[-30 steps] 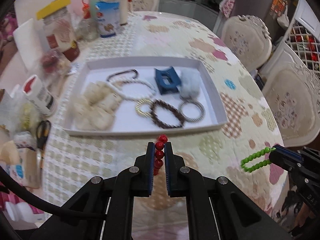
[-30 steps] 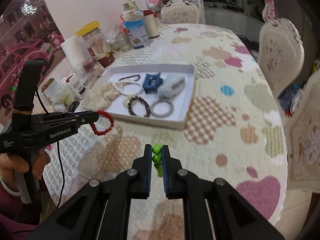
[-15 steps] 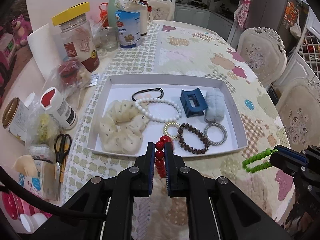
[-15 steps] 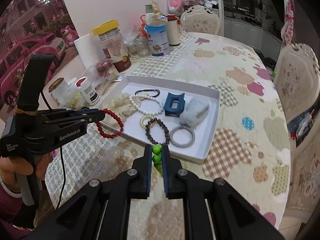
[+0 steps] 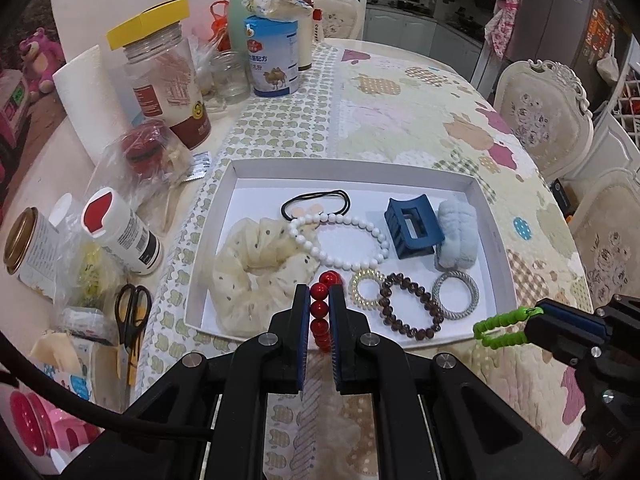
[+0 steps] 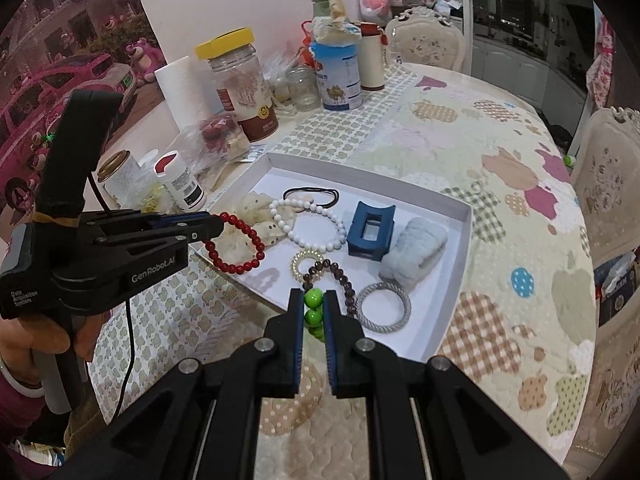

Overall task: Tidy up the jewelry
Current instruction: 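Carry the red bracelet into the tray with the left while the right carries the green bracelet there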

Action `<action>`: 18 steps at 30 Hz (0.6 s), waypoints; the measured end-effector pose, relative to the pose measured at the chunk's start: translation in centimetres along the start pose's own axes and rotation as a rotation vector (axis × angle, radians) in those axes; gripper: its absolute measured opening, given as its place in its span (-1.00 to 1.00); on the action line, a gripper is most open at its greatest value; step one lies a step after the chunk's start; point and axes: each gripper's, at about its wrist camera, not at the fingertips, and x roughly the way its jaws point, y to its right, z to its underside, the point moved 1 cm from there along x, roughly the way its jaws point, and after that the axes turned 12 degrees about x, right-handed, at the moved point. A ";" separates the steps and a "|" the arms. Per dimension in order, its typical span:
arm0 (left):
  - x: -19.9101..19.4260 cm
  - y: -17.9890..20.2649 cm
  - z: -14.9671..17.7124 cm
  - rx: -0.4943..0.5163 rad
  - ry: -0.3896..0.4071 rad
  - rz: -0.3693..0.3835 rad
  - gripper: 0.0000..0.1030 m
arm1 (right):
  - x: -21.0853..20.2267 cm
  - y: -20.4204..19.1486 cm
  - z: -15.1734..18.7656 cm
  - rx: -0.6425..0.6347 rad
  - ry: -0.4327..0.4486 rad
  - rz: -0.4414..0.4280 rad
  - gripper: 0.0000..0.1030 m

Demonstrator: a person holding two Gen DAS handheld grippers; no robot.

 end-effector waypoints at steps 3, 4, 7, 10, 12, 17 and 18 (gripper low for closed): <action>0.5 -0.1 -0.6 -0.005 -0.002 0.006 -1.00 | 0.8 0.2 -0.6 0.000 -0.008 -0.008 -0.82; 0.7 -0.2 -0.9 -0.008 -0.003 0.008 -1.00 | 1.1 0.2 -0.8 0.002 -0.010 -0.012 -0.83; 1.4 -0.4 -1.7 -0.024 -0.008 0.029 -1.00 | 2.0 0.3 -1.4 0.003 -0.019 -0.025 -0.83; 2.5 -0.4 -2.5 -0.039 -0.019 0.050 -1.00 | 3.3 0.2 -1.9 0.005 -0.035 -0.040 -0.83; 3.4 -0.3 -3.0 -0.046 -0.025 0.056 -1.00 | 4.2 0.1 -2.2 0.007 -0.046 -0.053 -0.83; 5.8 -0.7 -3.6 -0.081 -0.059 0.065 -1.00 | 6.3 -0.1 -2.8 0.016 -0.066 -0.087 -0.83; 6.2 -0.8 -3.6 -0.086 -0.067 0.060 -1.00 | 6.7 0.1 -2.9 0.018 -0.069 -0.087 -0.83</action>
